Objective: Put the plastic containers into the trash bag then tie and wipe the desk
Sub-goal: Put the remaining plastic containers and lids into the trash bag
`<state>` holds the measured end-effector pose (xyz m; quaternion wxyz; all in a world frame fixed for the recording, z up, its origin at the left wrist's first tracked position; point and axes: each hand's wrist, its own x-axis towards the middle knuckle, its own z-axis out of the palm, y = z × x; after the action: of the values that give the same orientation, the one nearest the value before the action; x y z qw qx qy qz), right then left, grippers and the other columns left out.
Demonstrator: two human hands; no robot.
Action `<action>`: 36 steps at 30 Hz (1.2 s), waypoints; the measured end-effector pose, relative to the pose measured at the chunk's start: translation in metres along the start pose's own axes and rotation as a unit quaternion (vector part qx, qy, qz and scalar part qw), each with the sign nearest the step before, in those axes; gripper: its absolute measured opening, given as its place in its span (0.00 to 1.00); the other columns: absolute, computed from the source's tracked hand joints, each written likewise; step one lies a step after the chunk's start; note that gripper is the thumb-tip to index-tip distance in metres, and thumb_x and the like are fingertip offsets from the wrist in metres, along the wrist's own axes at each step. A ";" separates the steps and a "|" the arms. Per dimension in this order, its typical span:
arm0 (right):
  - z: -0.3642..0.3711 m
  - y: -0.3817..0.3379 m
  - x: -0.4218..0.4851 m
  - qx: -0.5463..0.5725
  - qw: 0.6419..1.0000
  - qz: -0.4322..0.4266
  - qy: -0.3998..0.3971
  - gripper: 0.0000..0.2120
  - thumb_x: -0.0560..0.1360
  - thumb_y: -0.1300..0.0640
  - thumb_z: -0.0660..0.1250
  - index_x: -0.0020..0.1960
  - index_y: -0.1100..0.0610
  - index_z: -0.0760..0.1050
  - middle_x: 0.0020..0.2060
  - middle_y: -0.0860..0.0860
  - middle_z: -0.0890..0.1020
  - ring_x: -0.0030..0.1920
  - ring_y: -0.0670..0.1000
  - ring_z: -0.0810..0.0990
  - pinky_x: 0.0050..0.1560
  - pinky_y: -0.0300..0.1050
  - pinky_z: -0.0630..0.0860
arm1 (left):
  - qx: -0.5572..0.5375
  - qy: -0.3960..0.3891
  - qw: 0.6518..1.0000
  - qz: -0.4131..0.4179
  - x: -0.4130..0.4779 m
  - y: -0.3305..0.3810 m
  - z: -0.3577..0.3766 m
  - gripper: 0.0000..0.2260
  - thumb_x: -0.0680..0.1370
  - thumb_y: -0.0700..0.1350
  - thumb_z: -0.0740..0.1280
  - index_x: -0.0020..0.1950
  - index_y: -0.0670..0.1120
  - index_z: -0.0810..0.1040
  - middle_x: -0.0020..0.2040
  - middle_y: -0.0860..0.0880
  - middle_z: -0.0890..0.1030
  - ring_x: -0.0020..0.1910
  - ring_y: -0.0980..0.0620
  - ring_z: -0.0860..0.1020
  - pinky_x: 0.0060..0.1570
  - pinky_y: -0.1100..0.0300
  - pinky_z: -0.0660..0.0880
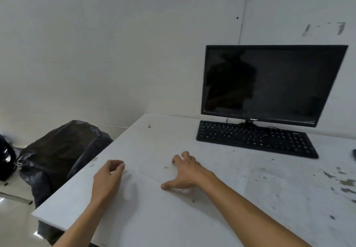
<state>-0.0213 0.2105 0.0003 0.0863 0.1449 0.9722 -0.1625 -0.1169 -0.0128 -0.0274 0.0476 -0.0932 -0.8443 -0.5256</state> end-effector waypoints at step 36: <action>-0.019 0.117 -0.188 0.433 0.864 0.134 0.221 0.44 0.65 0.35 0.75 0.74 0.40 0.58 0.66 0.50 0.64 0.60 0.49 0.71 0.56 0.46 0.70 | -0.149 -0.346 0.916 -0.136 -0.143 0.136 0.160 0.24 0.83 0.58 0.54 0.58 0.41 0.80 0.44 0.44 0.78 0.41 0.47 0.78 0.41 0.55 0.77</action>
<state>0.1900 0.2750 0.0244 -0.1815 0.3288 0.7689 -0.5174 0.0545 0.1741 -0.0044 -0.3340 -0.1595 -0.7242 -0.5818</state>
